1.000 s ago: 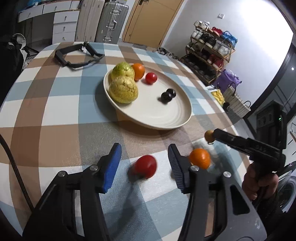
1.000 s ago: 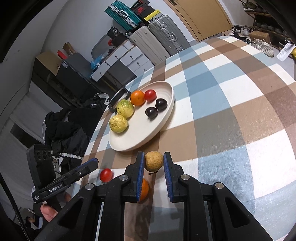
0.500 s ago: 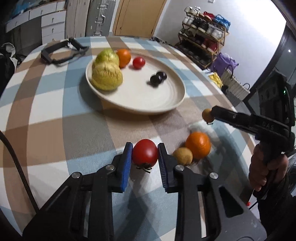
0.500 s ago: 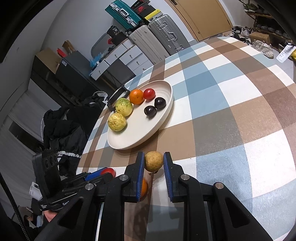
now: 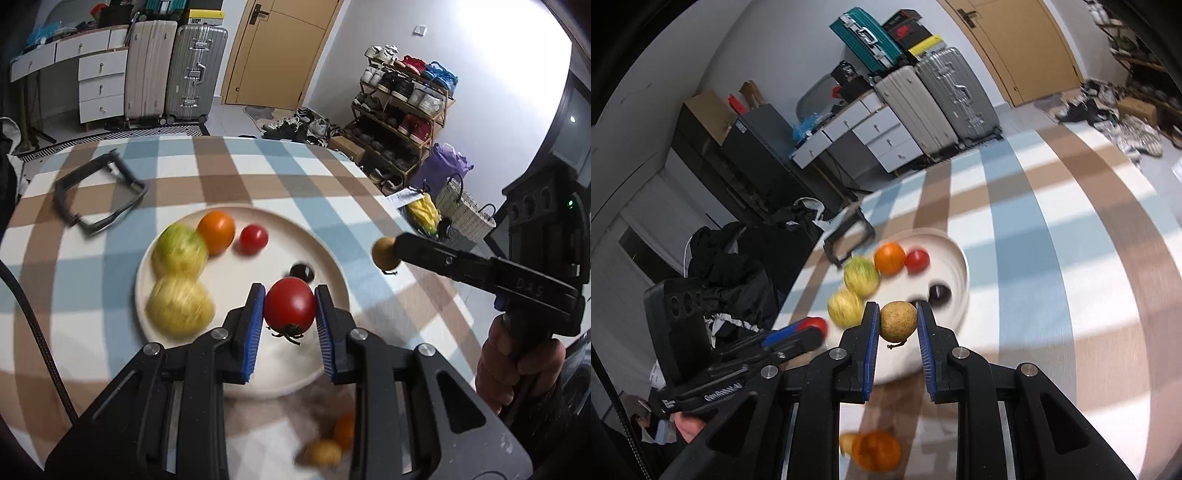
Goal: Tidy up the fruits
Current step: 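Lower the tomato and kiwi onto the plate and open both tools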
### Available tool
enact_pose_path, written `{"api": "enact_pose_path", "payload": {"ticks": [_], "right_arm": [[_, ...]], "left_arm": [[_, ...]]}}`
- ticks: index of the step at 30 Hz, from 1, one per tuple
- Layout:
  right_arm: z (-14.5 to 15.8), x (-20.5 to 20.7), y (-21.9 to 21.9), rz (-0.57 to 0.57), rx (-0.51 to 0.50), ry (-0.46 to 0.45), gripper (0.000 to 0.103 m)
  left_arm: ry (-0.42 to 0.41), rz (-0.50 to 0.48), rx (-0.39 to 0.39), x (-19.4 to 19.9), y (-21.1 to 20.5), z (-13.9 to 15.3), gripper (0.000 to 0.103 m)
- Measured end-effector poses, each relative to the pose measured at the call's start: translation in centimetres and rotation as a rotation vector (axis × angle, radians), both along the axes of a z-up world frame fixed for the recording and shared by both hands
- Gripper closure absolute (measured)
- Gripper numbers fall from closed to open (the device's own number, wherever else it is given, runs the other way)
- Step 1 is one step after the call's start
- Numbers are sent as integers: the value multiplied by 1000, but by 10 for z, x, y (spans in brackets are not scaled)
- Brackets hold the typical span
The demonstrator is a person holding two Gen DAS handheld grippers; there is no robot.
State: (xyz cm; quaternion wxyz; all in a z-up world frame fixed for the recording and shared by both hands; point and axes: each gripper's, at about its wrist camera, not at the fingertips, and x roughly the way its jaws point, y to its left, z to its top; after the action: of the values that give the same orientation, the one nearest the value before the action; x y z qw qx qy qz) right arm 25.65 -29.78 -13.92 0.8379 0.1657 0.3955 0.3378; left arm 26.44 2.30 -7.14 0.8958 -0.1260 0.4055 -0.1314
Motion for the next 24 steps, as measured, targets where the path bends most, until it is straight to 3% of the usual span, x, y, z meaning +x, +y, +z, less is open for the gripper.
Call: {"api": "enact_pose_path", "payload": {"ticks": [9,15,24], "right_arm": [[18,73,22,58,-27,-30,82],[-1,110,38,94,-58,9,82],[-30,131,55,126,-104,50,82]], "left_arm": [[66,19,-50,70,-20,-24,79],[100,27,-52,95,-27,-45,79],[118,22,-54,107,-29,-58,79]]}}
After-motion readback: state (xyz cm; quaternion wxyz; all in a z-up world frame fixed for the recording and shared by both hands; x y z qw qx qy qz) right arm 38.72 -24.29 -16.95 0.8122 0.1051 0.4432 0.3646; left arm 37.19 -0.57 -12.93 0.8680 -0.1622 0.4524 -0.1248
